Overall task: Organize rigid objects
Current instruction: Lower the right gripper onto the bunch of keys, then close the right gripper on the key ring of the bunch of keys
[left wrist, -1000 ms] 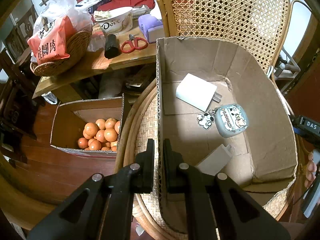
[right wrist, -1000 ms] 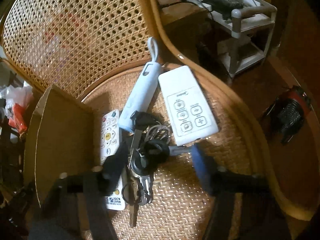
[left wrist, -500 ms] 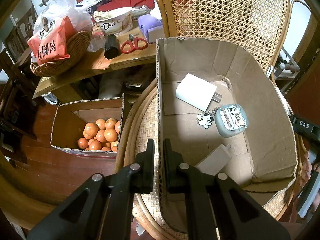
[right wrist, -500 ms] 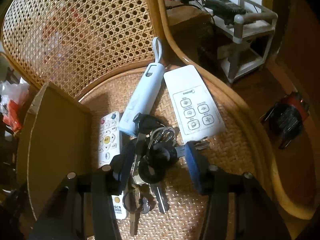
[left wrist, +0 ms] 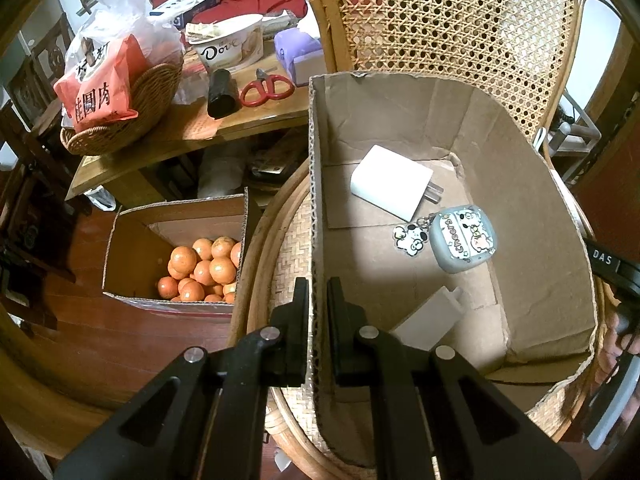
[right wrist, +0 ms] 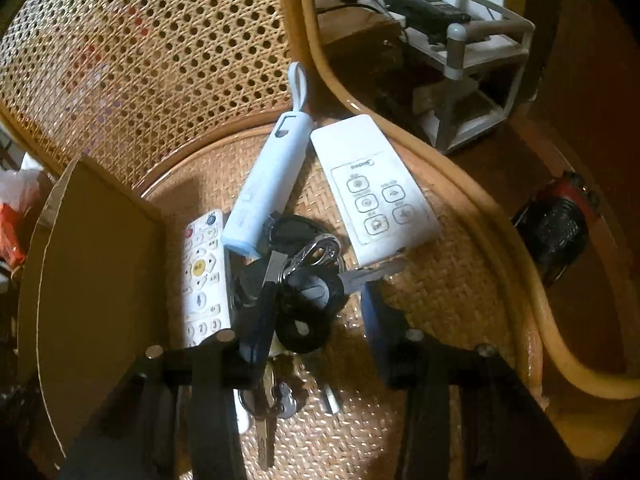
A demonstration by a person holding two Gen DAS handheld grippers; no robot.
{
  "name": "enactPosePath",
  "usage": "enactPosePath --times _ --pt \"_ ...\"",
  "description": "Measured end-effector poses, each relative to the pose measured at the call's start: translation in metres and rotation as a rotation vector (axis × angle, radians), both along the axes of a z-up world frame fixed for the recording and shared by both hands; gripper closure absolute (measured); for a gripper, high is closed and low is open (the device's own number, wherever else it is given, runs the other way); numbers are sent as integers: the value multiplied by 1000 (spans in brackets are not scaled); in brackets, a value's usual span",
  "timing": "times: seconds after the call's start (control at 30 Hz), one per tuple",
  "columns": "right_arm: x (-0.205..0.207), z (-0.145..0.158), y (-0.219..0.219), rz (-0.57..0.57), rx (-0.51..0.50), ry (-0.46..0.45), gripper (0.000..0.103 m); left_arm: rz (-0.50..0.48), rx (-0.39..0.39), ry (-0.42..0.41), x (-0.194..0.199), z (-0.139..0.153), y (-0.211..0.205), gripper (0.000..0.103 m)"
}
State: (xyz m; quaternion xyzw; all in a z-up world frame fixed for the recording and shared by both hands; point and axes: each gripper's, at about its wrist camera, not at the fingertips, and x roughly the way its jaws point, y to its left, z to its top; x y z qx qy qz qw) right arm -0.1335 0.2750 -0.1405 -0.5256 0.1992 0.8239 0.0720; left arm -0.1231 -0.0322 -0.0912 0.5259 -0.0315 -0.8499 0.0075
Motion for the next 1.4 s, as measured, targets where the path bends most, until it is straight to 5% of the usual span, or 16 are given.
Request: enactPosePath --times 0.27,0.8,0.87,0.97,1.1,1.2,1.27,1.33,1.4 --pt "12 -2 31 35 -106 -13 58 2 6 6 -1 1 -1 95" --pt "37 31 53 75 -112 36 59 7 10 5 -1 1 0 97" --pt "41 41 52 90 -113 66 101 6 12 6 -1 2 -1 97" --pt "51 65 30 107 -107 113 102 5 8 7 -1 1 0 97" --pt "41 62 6 127 -60 95 102 5 7 7 -1 1 0 97" --pt "17 37 -8 131 -71 35 97 3 6 5 -1 0 0 97" --pt "15 30 -7 123 -47 -10 86 5 7 2 -1 0 -1 97" --pt "16 28 -7 122 -12 -24 59 4 9 1 -1 0 -1 96" --pt "17 26 -7 116 31 -37 51 3 9 1 -1 0 -1 96"
